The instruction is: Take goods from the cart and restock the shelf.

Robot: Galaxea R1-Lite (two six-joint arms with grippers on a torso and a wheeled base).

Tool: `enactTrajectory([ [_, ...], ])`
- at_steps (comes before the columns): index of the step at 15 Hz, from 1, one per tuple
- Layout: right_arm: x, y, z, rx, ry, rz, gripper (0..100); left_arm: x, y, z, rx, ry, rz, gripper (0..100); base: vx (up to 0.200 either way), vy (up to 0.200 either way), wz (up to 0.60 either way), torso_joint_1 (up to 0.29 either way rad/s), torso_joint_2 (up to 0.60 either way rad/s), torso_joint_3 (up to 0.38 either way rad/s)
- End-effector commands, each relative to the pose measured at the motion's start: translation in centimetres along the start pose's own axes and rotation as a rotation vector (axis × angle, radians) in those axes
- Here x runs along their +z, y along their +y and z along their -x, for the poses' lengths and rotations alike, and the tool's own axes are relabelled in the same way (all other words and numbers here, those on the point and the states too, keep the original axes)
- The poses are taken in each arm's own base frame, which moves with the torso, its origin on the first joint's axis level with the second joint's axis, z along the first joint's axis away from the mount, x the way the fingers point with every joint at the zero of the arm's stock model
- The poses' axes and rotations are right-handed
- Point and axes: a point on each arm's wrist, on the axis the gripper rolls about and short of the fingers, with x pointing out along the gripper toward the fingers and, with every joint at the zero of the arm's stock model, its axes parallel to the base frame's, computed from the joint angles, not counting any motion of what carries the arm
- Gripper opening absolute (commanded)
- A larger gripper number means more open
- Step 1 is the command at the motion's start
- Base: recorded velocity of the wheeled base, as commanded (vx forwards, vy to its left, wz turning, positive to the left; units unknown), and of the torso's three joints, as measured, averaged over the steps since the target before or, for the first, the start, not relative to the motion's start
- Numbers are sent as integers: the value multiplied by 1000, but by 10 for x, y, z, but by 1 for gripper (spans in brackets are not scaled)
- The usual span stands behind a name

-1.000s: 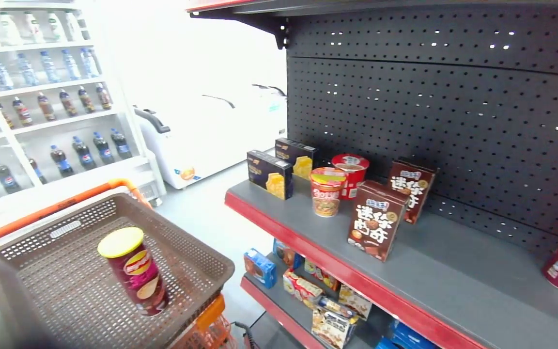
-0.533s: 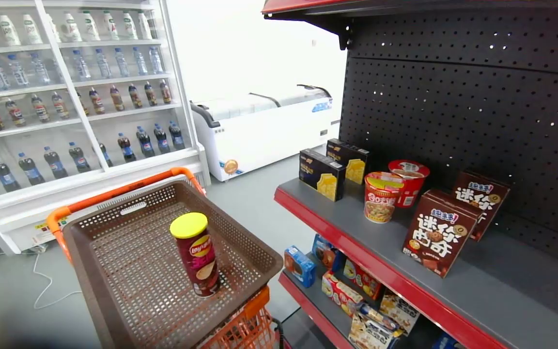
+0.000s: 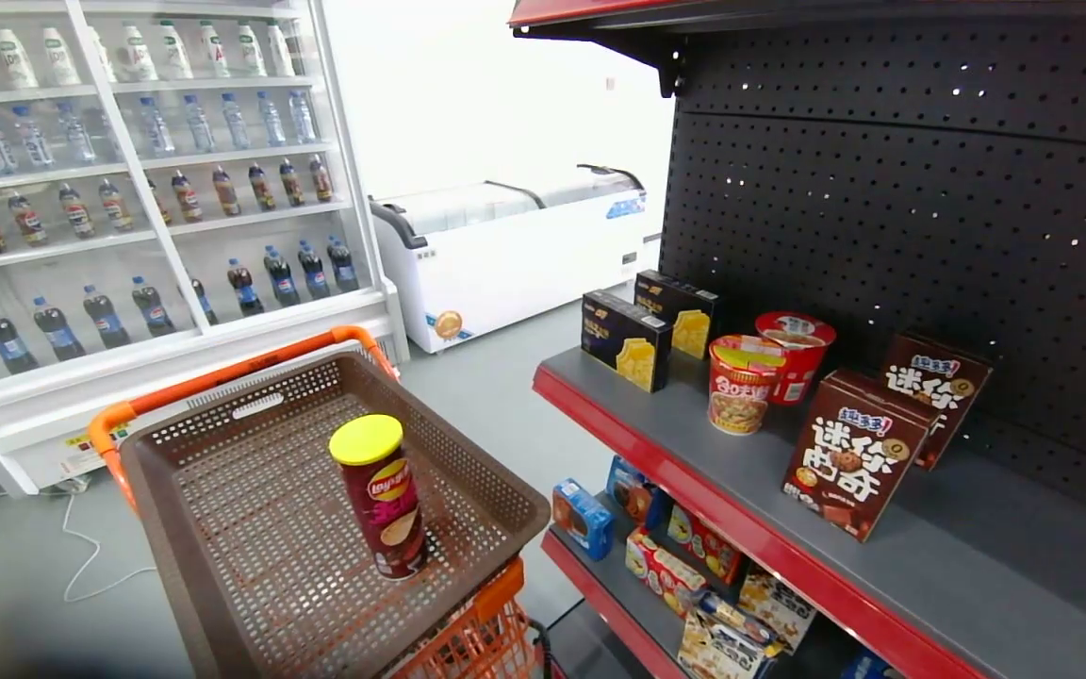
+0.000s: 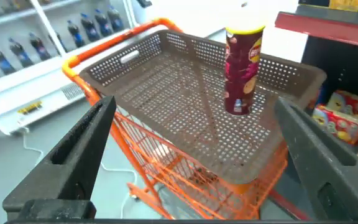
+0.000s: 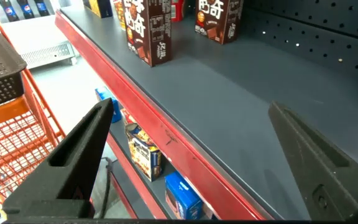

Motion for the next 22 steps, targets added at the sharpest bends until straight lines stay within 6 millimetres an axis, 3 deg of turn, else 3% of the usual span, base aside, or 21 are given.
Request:
enactTrajectory([
  [1, 0, 0, 0, 1, 0, 0, 100, 45, 1, -95, -122, 317, 77, 100, 0, 0, 0, 0, 0, 0],
  [3, 0, 0, 0, 1, 0, 1, 100, 40, -8, -123, -195, 371, 159, 100, 0, 0, 0, 0, 0, 0],
  [6, 0, 0, 0, 1, 2, 1, 100, 24, -17, -147, -311, 492, 197, 100, 0, 0, 0, 0, 0, 0],
  [10, 0, 0, 0, 1, 0, 0, 100, 1, -24, -183, -331, 534, 198, 100, 0, 0, 0, 0, 0, 0],
  [17, 0, 0, 0, 1, 2, 0, 100, -34, -37, -251, -368, 530, 200, 100, 0, 0, 0, 0, 0, 0],
  [18, 0, 0, 0, 1, 0, 0, 100, -43, -39, -267, -375, 513, 163, 100, 0, 0, 0, 0, 0, 0],
  [22, 0, 0, 0, 1, 2, 0, 100, -62, -43, -300, -382, 457, 103, 100, 0, 0, 0, 0, 0, 0],
])
